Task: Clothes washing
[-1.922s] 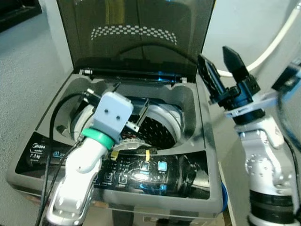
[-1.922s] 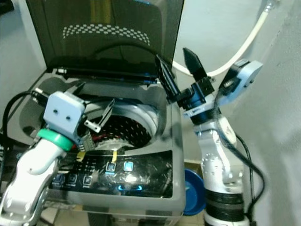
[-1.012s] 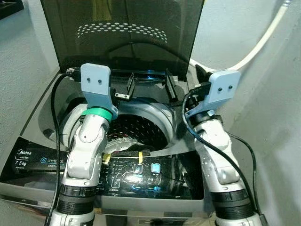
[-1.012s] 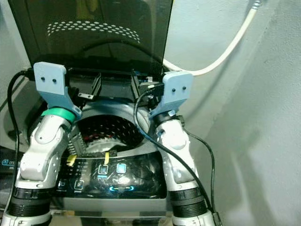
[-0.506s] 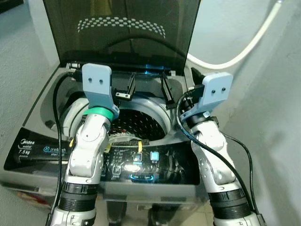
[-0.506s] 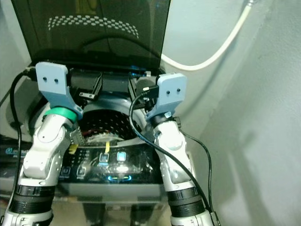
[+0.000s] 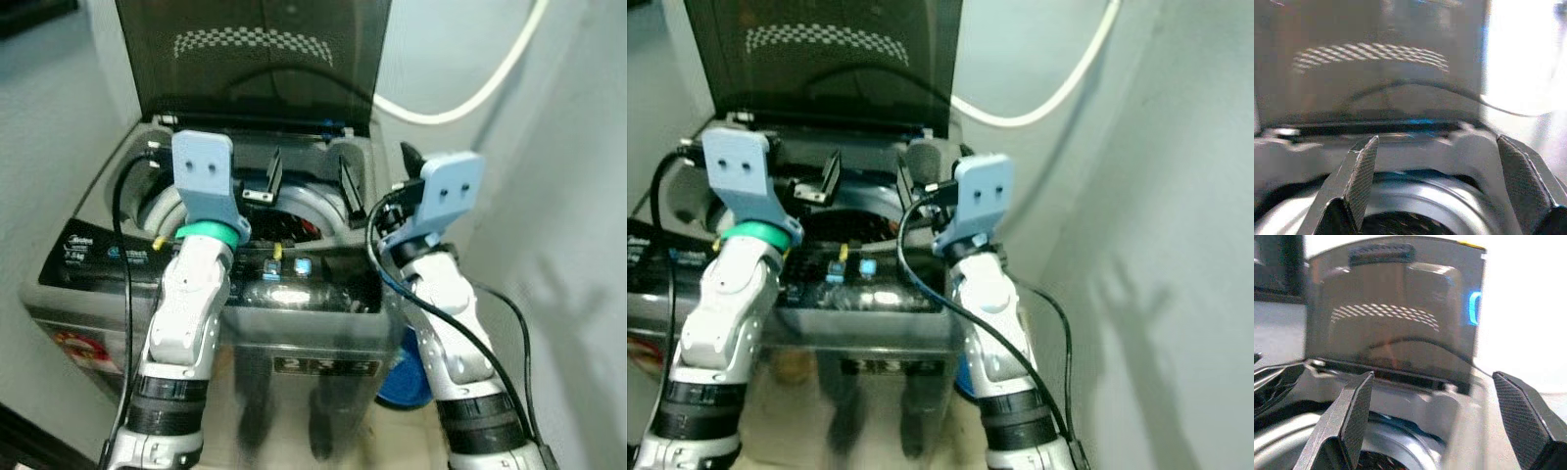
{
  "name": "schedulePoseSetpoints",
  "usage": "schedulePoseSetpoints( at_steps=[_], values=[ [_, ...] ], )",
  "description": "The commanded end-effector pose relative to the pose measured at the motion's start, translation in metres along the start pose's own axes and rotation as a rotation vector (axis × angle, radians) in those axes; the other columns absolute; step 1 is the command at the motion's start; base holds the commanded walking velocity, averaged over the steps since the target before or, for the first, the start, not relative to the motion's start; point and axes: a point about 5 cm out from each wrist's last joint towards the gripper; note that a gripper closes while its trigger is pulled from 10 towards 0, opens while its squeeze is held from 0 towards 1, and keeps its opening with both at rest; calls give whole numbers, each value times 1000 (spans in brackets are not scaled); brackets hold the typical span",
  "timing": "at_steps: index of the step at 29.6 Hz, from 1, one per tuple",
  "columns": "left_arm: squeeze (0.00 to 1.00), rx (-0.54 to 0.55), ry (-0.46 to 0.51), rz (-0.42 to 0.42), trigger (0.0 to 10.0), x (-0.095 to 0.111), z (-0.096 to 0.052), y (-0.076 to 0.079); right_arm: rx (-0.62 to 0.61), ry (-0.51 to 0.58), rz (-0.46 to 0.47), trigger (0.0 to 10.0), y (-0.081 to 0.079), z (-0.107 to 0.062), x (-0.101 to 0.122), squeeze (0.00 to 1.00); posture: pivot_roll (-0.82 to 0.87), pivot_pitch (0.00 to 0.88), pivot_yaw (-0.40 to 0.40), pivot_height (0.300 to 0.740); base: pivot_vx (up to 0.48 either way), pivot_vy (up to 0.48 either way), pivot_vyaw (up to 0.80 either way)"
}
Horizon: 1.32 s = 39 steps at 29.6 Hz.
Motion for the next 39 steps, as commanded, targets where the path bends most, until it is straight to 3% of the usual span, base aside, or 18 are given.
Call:
schedulePoseSetpoints(
  at_steps=[1,27,32,39],
  values=[
    [0,6,-13,12,10000,-4,0,-2,1,-7,4,10000,-1,-1,-2,0,79,0,10,740,-379,0,0],
    [0,-3,-9,17,10000,-6,1,0,57,-30,-38,10000,-8,-4,-10,0,83,0,9,740,-343,0,0],
    [0,-4,-18,19,10000,-8,1,1,86,-36,-53,10000,-10,-5,-11,0,84,0,10,740,0,0,798],
    [0,-45,-100,50,10000,-26,-7,7,187,-71,-91,10000,-22,-14,-22,0,78,0,10,740,0,0,797]
  ],
)
Point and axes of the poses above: a point about 5 cm out from each wrist's last joint towards the gripper, its own z axis pointing out of the wrist towards the gripper, its own x axis along the axis of the wrist's last joint, y = z × x, and after that the axes turned 10 degrees about -z, right-handed
